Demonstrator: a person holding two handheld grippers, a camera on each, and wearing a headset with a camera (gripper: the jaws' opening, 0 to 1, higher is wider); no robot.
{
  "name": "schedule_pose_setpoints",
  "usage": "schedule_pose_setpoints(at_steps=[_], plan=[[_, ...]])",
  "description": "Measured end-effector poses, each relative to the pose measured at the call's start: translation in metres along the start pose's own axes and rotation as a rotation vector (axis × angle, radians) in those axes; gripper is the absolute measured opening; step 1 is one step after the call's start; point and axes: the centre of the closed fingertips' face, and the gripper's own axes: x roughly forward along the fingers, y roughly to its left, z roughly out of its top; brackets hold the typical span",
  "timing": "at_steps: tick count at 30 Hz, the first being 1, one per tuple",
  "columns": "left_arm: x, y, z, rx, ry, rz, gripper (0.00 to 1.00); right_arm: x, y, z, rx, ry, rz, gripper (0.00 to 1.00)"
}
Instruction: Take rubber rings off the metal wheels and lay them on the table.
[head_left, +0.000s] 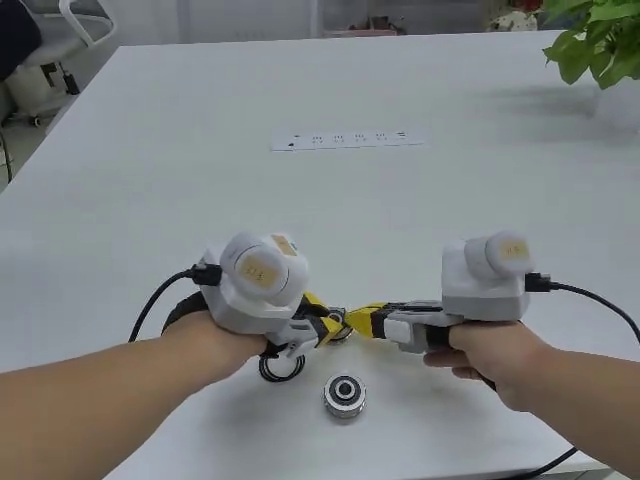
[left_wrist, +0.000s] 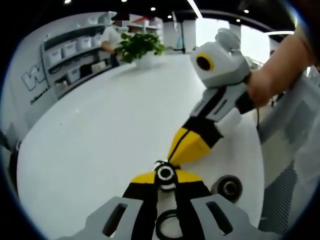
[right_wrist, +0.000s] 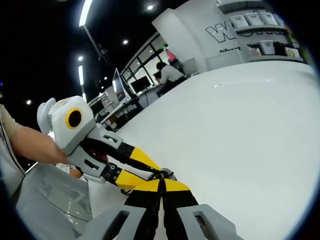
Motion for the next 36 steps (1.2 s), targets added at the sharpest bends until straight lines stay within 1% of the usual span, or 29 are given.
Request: schedule_pose_setpoints(at_steps=[7, 15, 16, 17, 18, 19, 20, 22, 25, 28, 30, 33, 36], plan=[[0.0, 0.0, 0.0, 0.003, 0.0, -0.002, 0.13, -0.001, 0.0, 0.0, 0.015, -0.009, 0.012, 0.0], [0.001, -0.001, 0.0, 0.006, -0.001, -0.003, 0.12, -0.001, 0.004, 0.0, 0.021, -0.011, 0.029, 0.0], [0.001, -0.001, 0.0, 0.006, -0.001, -0.003, 0.12, -0.001, 0.006, 0.001, 0.027, -0.021, 0.038, 0.0], [0.001, -0.001, 0.0, 0.006, -0.001, -0.003, 0.12, 0.0, 0.006, 0.001, 0.027, -0.017, 0.038, 0.0], [0.001, -0.001, 0.0, 0.005, -0.002, -0.002, 0.12, 0.0, 0.009, 0.001, 0.017, -0.016, 0.052, 0.0], [0.001, -0.001, 0.0, 0.006, -0.002, -0.001, 0.12, 0.0, 0.016, 0.001, 0.01, -0.011, 0.088, 0.0], [0.001, -0.001, 0.0, 0.004, -0.002, -0.001, 0.12, -0.001, 0.016, 0.004, 0.023, -0.026, 0.077, 0.0], [0.001, -0.001, 0.001, -0.002, -0.003, 0.001, 0.13, -0.001, 0.015, 0.005, 0.012, -0.024, 0.075, 0.0], [0.001, -0.001, 0.001, -0.014, -0.002, 0.003, 0.13, -0.002, 0.013, 0.004, 0.023, -0.024, 0.072, 0.0], [0.001, 0.0, 0.001, -0.048, -0.009, 0.001, 0.13, -0.004, 0.009, 0.003, 0.029, -0.023, 0.059, 0.0], [0.001, 0.0, 0.001, -0.056, -0.012, -0.001, 0.13, -0.005, 0.007, 0.002, 0.031, -0.021, 0.05, 0.0], [0.001, -0.001, 0.001, -0.052, -0.01, -0.007, 0.14, -0.006, 0.006, 0.002, 0.034, -0.018, 0.043, 0.0], [-0.001, -0.001, 0.001, -0.068, -0.004, -0.012, 0.14, -0.006, 0.007, 0.003, 0.037, -0.018, 0.042, 0.0]])
